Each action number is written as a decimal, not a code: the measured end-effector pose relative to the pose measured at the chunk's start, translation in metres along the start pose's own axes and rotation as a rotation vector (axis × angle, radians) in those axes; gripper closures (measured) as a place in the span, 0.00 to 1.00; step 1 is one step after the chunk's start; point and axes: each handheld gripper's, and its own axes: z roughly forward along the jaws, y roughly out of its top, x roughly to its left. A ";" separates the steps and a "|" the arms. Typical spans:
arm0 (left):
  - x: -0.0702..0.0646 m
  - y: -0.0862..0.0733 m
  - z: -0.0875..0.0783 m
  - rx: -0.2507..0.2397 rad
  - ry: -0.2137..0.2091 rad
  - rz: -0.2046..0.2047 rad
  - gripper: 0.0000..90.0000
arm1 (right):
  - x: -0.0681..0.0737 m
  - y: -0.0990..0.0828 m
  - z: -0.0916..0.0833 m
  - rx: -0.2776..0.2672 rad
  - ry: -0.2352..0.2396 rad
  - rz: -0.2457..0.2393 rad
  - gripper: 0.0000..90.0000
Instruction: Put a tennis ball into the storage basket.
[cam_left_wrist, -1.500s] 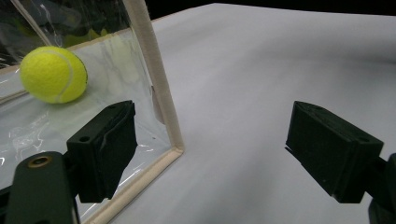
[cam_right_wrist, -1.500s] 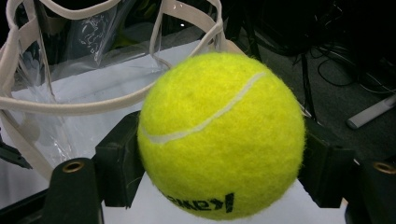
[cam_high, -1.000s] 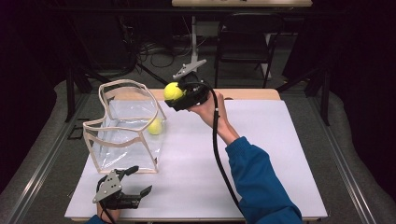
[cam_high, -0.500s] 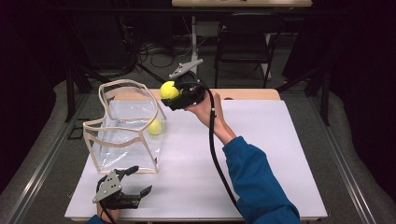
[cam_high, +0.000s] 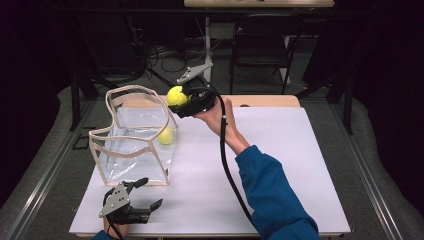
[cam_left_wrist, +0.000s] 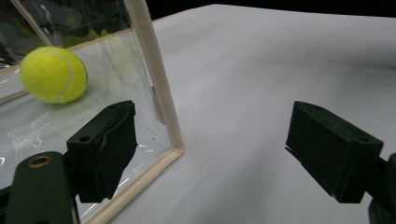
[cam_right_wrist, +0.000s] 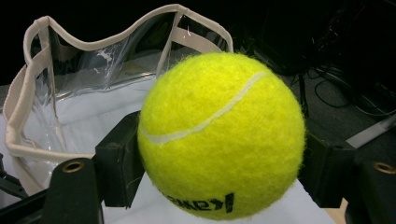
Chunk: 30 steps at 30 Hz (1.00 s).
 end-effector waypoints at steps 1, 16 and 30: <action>0.000 0.000 0.000 0.000 0.000 -0.001 0.18 | 0.000 0.001 0.000 -0.001 0.000 0.001 0.29; 0.000 0.000 0.000 0.000 -0.007 -0.001 0.18 | 0.007 0.008 0.004 -0.019 0.006 -0.014 0.29; 0.000 0.000 0.000 0.000 -0.008 0.001 0.18 | 0.012 0.011 0.010 -0.031 0.017 -0.023 0.29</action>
